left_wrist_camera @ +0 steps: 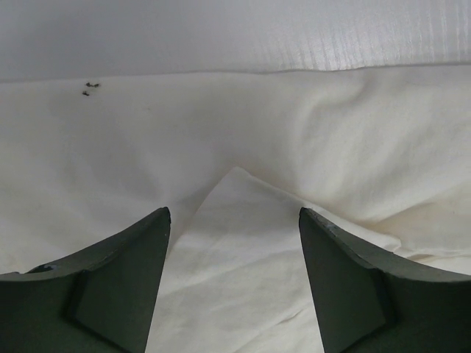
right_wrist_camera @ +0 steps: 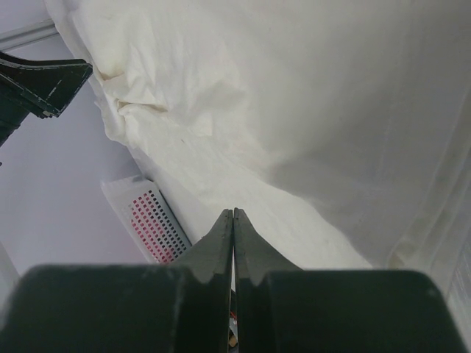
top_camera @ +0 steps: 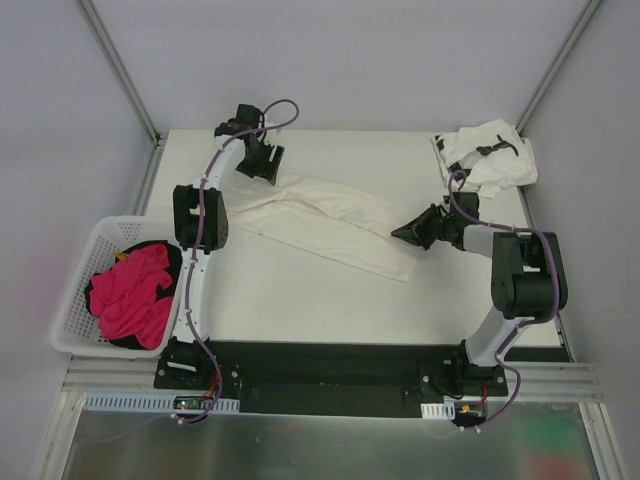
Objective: Fold and stack the t-shirts
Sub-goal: Fold the other side of the tshirt into a rectangle
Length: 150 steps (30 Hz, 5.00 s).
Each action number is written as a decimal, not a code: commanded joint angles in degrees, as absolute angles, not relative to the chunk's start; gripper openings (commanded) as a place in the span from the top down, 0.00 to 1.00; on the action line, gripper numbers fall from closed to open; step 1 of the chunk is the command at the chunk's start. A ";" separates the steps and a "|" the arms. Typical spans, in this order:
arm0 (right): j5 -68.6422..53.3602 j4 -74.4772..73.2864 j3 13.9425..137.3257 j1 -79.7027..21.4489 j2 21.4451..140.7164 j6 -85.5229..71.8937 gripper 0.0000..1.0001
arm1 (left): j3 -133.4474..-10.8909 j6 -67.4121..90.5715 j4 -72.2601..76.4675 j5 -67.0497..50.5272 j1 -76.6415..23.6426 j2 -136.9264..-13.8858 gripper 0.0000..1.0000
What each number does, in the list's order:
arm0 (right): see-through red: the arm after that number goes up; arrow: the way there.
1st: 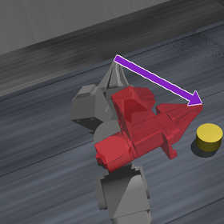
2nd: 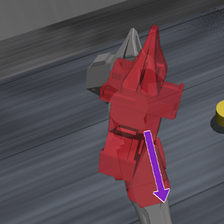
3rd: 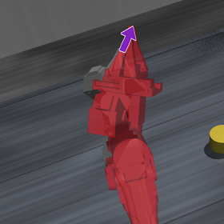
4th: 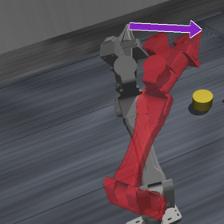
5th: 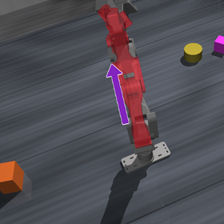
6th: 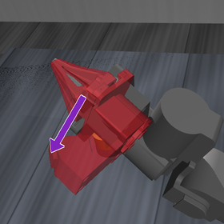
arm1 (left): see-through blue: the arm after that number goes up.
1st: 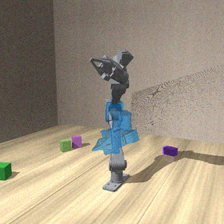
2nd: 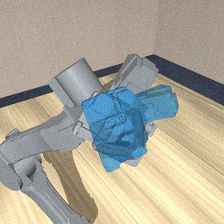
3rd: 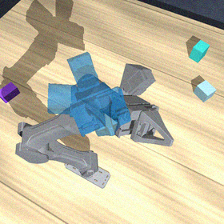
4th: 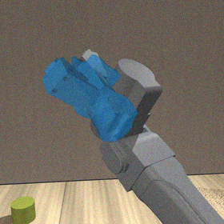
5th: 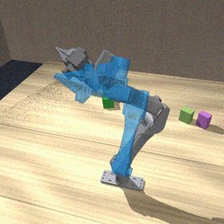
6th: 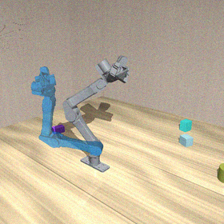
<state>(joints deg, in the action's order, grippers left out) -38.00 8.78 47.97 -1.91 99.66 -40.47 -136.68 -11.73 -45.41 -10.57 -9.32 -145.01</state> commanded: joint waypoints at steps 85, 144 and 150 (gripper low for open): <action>-40.08 14.33 42.54 2.02 94.13 -42.54 0.99 | -135.88 -10.46 -45.00 -6.86 -9.67 -144.32 0.39; -40.69 17.58 41.57 1.41 94.75 -44.03 0.99 | -112.68 -1.14 -44.91 -13.18 -12.30 -124.99 1.00; -41.04 17.58 41.75 1.32 95.36 -44.12 0.99 | -107.58 -0.44 -44.91 -12.57 -13.27 -123.84 1.00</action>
